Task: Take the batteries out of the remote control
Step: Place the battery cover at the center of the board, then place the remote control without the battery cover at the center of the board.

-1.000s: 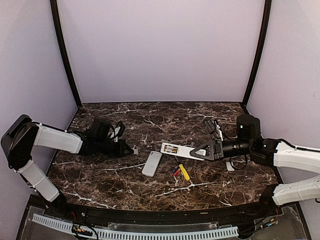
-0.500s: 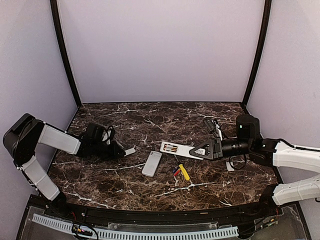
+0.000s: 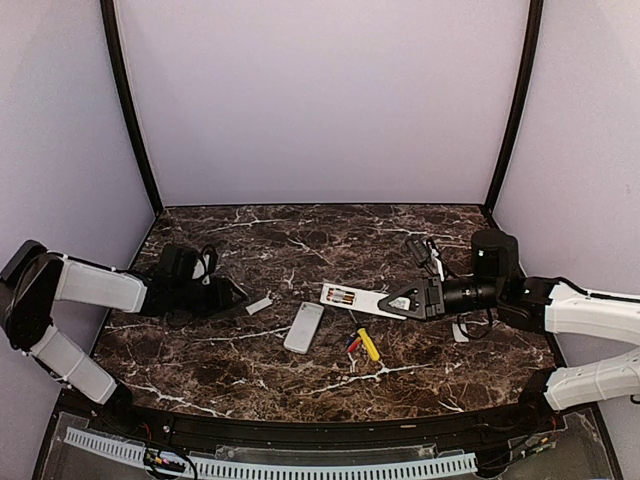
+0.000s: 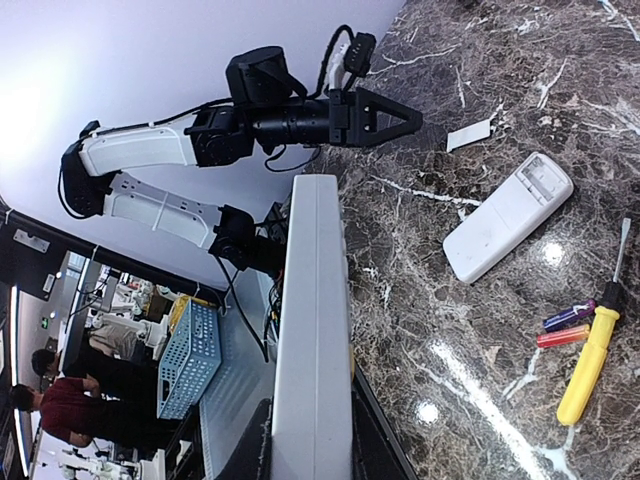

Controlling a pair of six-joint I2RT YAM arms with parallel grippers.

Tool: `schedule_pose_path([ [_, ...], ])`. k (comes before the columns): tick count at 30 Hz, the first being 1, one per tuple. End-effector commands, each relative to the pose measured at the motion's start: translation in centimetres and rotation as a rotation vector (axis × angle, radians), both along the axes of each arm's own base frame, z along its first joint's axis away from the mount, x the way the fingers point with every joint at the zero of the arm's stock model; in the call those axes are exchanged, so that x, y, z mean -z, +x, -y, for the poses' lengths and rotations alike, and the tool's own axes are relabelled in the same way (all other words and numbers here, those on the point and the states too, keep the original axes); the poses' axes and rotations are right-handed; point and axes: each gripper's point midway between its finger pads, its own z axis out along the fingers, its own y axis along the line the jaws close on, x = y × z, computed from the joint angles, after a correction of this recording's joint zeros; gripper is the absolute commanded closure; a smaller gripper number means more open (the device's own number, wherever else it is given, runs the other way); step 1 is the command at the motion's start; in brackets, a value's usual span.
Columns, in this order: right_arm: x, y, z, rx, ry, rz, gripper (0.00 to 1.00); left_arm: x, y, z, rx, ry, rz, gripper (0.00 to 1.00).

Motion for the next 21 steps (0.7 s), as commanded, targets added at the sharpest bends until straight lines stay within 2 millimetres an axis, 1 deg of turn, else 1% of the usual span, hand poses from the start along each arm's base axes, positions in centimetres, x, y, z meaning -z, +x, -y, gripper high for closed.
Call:
schedule_pose_path([
  [1,-0.7,0.6,-0.3,-0.003,0.022,0.037,1.00,-4.3,0.1,-2.0,-0.032,0.069,0.137,0.44],
  [2,-0.5,0.6,-0.5,-0.010,0.017,0.032,1.00,-6.3,0.0,-1.9,-0.022,0.052,0.192,0.44],
  [3,-0.4,0.7,-0.7,-0.019,0.012,0.029,1.00,-7.4,-0.2,-1.6,0.015,0.049,0.220,0.44],
  [4,-0.2,0.8,-1.0,-0.030,0.005,0.024,1.00,-9.5,-0.4,-1.4,0.033,0.030,0.275,0.44],
  [5,-0.2,0.9,-1.2,-0.042,0.001,0.022,1.00,-11.0,-0.8,-0.8,0.084,0.016,0.304,0.43],
  [6,-0.1,1.0,-1.4,-0.054,-0.002,0.020,1.00,-12.7,-1.2,-0.5,0.108,-0.005,0.347,0.42],
  [7,0.0,1.1,-1.6,-0.064,-0.004,0.019,1.00,-14.8,-2.0,0.3,0.172,-0.047,0.385,0.42],
  [8,0.0,1.1,-1.9,-0.073,-0.006,0.019,1.00,-15.8,-2.4,0.9,0.209,-0.073,0.397,0.40],
  [9,0.0,1.2,-2.1,-0.083,-0.004,0.023,1.00,-17.4,-3.4,1.9,0.273,-0.132,0.412,0.39],
  [10,0.1,1.4,-2.3,-0.091,-0.007,0.021,1.00,-18.1,-3.9,2.4,0.303,-0.163,0.416,0.37],
  [11,0.2,1.4,-2.6,-0.105,-0.008,0.013,1.00,-19.3,-4.7,3.1,0.344,-0.219,0.420,0.36],
  [13,1.1,1.5,-3.2,-0.132,-0.035,-0.028,1.00,-20.0,-5.5,3.5,0.368,-0.263,0.417,0.35],
  [15,3.1,1.2,-3.8,-0.157,-0.086,-0.088,1.00,-19.9,-6.0,3.3,0.356,-0.265,0.411,0.35],
  [18,4.8,-0.4,-4.7,-0.202,-0.117,-0.137,1.00,-19.0,-6.3,2.7,0.332,-0.244,0.410,0.34],
  [21,6.4,-2.0,-5.4,-0.217,-0.140,-0.200,1.00,-18.6,-6.8,2.3,0.324,-0.240,0.411,0.34],
])
